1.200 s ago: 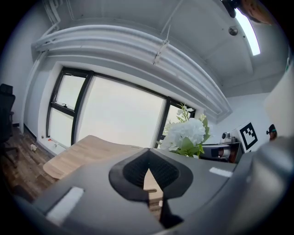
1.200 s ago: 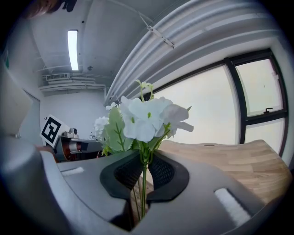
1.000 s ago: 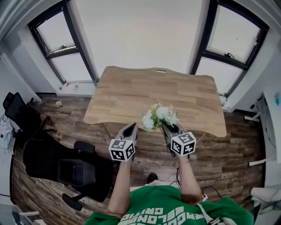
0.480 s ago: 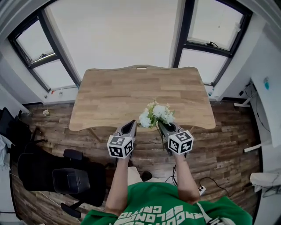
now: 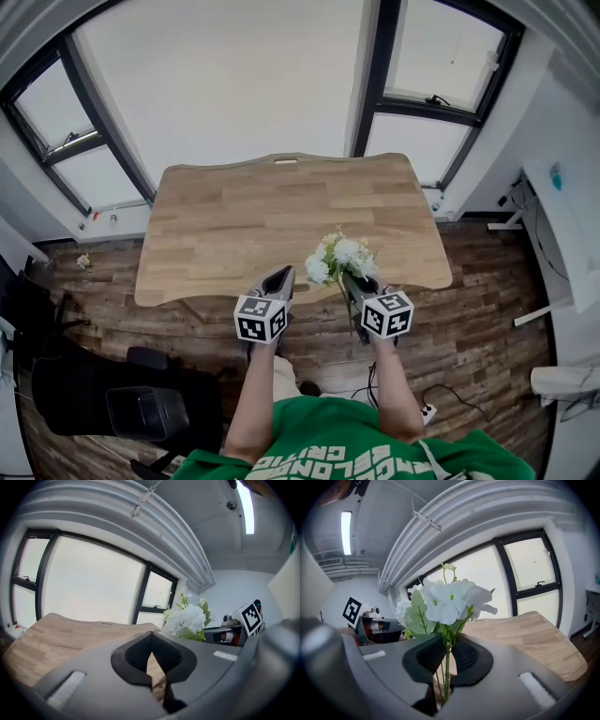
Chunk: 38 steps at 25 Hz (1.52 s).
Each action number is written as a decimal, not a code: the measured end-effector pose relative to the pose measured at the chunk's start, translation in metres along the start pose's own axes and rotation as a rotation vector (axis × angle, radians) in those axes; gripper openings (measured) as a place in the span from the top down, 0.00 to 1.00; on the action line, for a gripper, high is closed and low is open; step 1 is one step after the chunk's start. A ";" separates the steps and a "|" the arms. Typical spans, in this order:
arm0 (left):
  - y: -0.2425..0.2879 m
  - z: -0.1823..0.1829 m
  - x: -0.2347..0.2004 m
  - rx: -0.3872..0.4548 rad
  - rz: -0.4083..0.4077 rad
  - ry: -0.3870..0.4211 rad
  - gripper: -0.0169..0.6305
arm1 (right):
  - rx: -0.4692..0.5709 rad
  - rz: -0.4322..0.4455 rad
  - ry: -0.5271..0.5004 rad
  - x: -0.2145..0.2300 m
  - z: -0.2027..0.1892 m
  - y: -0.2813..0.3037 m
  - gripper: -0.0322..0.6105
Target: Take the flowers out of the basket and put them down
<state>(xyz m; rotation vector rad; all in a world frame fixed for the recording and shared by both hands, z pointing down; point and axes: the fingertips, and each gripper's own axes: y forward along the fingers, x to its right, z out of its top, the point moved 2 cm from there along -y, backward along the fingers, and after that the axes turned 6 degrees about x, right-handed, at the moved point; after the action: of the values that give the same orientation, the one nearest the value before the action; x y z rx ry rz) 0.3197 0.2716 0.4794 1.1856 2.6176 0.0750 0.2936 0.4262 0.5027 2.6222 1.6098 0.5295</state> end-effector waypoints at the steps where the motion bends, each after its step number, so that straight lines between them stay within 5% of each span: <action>1: 0.006 -0.001 -0.004 -0.011 -0.004 0.009 0.95 | -0.004 -0.007 0.004 0.005 -0.001 0.005 0.90; 38: 0.166 0.047 -0.214 -0.103 -0.122 -0.057 0.95 | -0.093 -0.190 0.077 0.082 0.036 0.228 0.90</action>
<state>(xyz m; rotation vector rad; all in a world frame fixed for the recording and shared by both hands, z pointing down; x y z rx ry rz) 0.5885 0.2191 0.5066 0.9780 2.5960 0.1485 0.5345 0.3960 0.5345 2.3789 1.7847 0.6837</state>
